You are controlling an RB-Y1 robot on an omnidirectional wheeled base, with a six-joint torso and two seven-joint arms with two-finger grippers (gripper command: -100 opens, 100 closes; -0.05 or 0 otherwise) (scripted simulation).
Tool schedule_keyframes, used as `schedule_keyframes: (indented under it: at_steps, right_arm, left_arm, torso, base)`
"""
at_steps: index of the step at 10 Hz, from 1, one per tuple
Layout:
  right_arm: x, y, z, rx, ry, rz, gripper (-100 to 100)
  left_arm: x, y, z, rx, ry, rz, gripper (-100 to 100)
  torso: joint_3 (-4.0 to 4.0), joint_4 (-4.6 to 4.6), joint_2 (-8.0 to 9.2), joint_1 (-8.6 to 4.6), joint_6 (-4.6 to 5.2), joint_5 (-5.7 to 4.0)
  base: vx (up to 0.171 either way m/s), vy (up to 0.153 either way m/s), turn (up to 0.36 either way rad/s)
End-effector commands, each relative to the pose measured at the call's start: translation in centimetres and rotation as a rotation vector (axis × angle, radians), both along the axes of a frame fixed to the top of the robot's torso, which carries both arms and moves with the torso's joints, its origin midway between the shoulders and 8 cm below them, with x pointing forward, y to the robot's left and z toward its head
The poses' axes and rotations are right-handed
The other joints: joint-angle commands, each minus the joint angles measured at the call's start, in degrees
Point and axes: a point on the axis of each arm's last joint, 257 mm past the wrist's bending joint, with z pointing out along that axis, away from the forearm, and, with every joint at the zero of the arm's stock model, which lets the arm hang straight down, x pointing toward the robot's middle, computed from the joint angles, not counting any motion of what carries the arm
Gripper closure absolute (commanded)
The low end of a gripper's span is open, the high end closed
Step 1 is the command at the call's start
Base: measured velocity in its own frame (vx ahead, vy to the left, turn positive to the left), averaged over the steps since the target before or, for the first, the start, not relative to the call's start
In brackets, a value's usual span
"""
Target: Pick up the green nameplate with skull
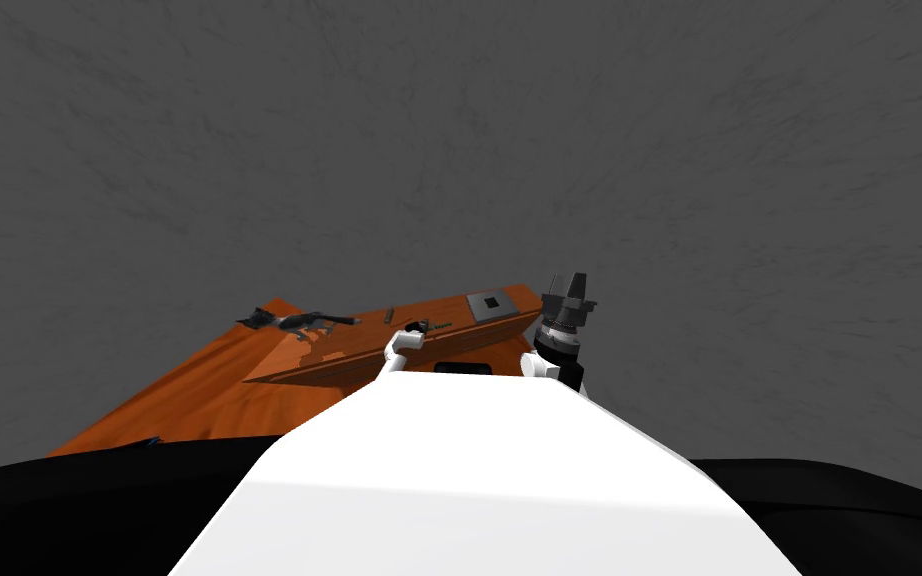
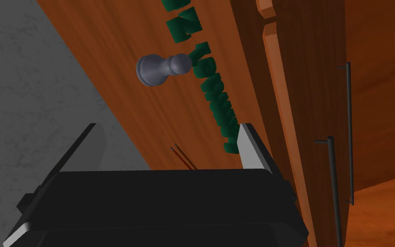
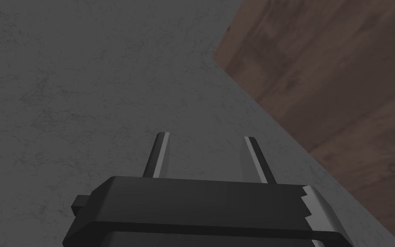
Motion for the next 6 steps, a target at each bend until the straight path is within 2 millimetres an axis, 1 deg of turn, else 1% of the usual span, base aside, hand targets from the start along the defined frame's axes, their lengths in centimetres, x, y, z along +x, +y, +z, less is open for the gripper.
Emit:
schedule_keyframes:
  at_steps: [1,3,4,5,6]
  right_arm:
    - [0.0,0.0,0.0,0.000,0.000,0.000,0]
    - [0.0,0.0,0.0,0.000,0.000,0.000,0]
    - [0.0,0.0,0.0,0.000,0.000,0.000,0]
    - [0.0,0.0,0.0,0.000,0.000,0.000,0]
    - [0.0,0.0,0.0,0.000,0.000,0.000,0]
  left_arm:
    - [-0.2,-0.7,-0.9,0.005,0.033,-0.014,-100]
    - [-0.4,-1.6,-1.8,0.013,0.068,-0.034,-100]
    - [-0.2,-1.9,-2.0,0.018,0.075,-0.044,-100]
    - [-0.2,-1.7,-1.8,0.014,0.067,-0.038,-100]
    - [-0.2,-1.7,-1.8,0.015,0.069,-0.038,0]
  torso:
    - [0.00,0.00,0.00,0.00,0.00,0.00]
    - [-0.02,-0.01,-0.03,0.01,-0.01,0.00]
    - [-0.04,-0.02,-0.08,0.01,0.00,0.00]
    - [-0.09,-0.03,-0.16,0.05,-0.01,0.01]
    - [-0.05,-0.02,-0.08,0.05,-0.02,0.01]
  base:
    - [0.018,-0.005,-0.055]
    - [0.033,-0.002,-0.056]
    - [0.066,0.012,-0.058]
    - [0.033,0.008,-0.011]
    - [0.005,0.001,0.002]
